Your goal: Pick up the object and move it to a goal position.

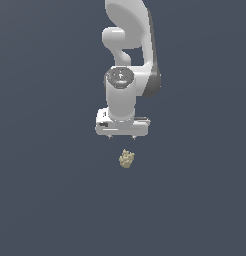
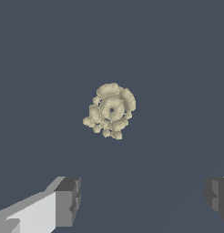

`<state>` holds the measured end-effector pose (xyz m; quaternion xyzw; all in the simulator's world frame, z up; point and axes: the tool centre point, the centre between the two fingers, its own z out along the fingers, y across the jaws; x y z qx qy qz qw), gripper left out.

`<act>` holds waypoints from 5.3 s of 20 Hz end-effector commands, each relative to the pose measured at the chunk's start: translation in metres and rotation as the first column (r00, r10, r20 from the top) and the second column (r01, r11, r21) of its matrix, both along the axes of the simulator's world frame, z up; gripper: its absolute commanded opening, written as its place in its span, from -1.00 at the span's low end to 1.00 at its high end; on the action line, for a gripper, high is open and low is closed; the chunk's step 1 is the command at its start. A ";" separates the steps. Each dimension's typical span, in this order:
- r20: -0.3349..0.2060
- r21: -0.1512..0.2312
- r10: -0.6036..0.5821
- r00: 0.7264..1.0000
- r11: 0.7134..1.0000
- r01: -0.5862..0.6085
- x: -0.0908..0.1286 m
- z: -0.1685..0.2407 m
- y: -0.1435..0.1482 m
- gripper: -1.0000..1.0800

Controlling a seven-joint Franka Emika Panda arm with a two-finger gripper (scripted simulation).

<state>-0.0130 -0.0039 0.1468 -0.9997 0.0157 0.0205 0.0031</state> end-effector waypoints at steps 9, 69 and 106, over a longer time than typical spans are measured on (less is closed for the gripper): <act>0.001 0.004 0.055 0.998 0.998 -0.055 0.003 0.006 0.026 0.92; 0.041 -0.007 -0.419 0.907 0.908 0.419 0.051 -0.094 0.021 -1.00; 0.041 -0.006 -0.419 0.907 0.908 0.419 0.057 0.062 -0.187 -1.00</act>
